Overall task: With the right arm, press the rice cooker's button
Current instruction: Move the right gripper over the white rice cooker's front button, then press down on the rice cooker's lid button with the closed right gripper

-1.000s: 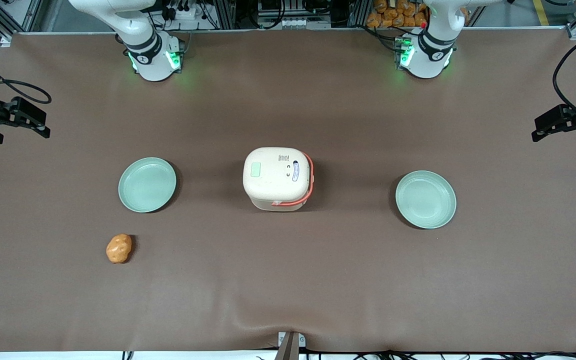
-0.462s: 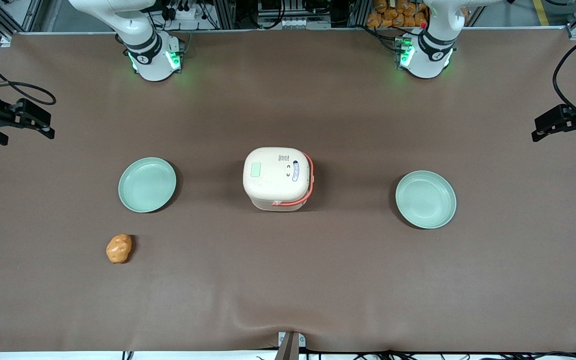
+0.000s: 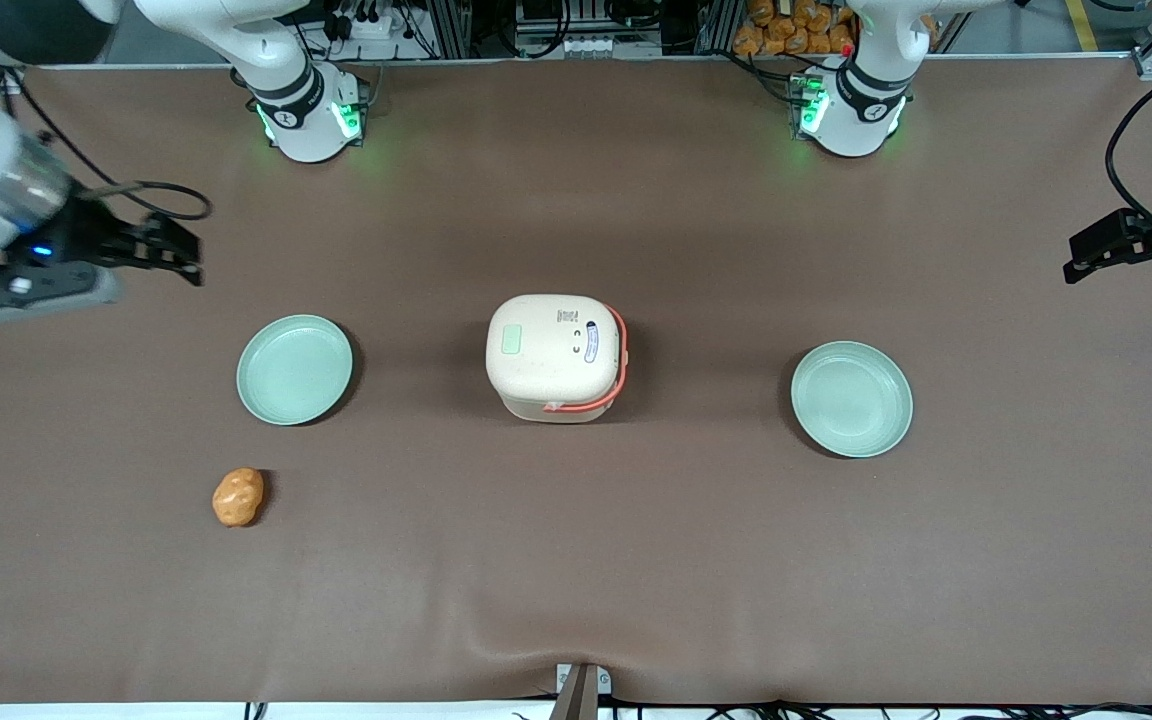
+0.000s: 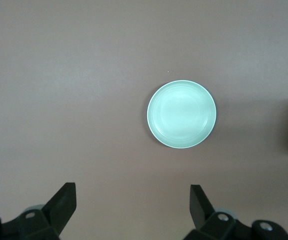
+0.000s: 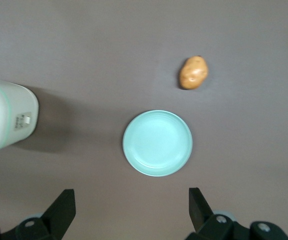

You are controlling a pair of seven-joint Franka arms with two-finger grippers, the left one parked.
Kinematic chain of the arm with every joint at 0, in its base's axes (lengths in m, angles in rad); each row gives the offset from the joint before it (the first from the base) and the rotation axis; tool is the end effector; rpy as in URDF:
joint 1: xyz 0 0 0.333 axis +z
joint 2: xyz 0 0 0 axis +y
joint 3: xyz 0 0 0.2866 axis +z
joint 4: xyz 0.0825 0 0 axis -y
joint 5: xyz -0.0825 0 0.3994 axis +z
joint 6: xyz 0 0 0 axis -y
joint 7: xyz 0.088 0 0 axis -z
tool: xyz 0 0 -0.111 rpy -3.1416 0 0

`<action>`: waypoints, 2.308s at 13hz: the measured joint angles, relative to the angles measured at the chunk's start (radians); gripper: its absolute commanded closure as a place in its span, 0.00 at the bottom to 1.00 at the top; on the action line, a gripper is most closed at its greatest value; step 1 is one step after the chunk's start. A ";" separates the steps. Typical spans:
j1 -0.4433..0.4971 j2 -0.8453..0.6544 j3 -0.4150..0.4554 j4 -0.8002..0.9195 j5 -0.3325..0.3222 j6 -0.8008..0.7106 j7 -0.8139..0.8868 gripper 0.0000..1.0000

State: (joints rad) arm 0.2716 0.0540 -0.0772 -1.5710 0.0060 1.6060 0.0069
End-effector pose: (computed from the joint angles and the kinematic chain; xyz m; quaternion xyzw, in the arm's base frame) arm 0.5756 0.1150 0.5629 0.9956 0.0935 -0.0095 0.0000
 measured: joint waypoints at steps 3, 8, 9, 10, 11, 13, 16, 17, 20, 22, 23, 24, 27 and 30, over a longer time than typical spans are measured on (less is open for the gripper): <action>0.104 0.047 0.003 0.000 0.001 0.036 0.114 0.00; 0.251 0.128 0.003 -0.002 0.002 0.114 0.261 0.35; 0.271 0.148 0.003 -0.003 0.002 0.132 0.273 0.49; 0.286 0.167 0.003 -0.004 0.002 0.152 0.277 0.63; 0.299 0.189 0.003 -0.005 0.003 0.174 0.279 0.76; 0.329 0.239 0.003 -0.009 0.031 0.237 0.316 1.00; 0.374 0.307 0.003 -0.009 0.074 0.297 0.415 1.00; 0.383 0.319 0.003 -0.009 0.084 0.304 0.427 1.00; 0.409 0.347 0.003 -0.009 0.105 0.352 0.486 1.00; 0.423 0.372 0.003 -0.008 0.109 0.389 0.522 1.00; 0.427 0.383 0.003 -0.007 0.110 0.400 0.538 1.00; 0.431 0.392 0.003 -0.007 0.111 0.404 0.551 1.00; 0.442 0.409 0.003 -0.006 0.112 0.407 0.579 1.00; 0.446 0.417 0.003 -0.004 0.116 0.418 0.582 1.00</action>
State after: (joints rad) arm 0.7175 0.4710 -0.0743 -1.5754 0.1217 2.0240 0.5887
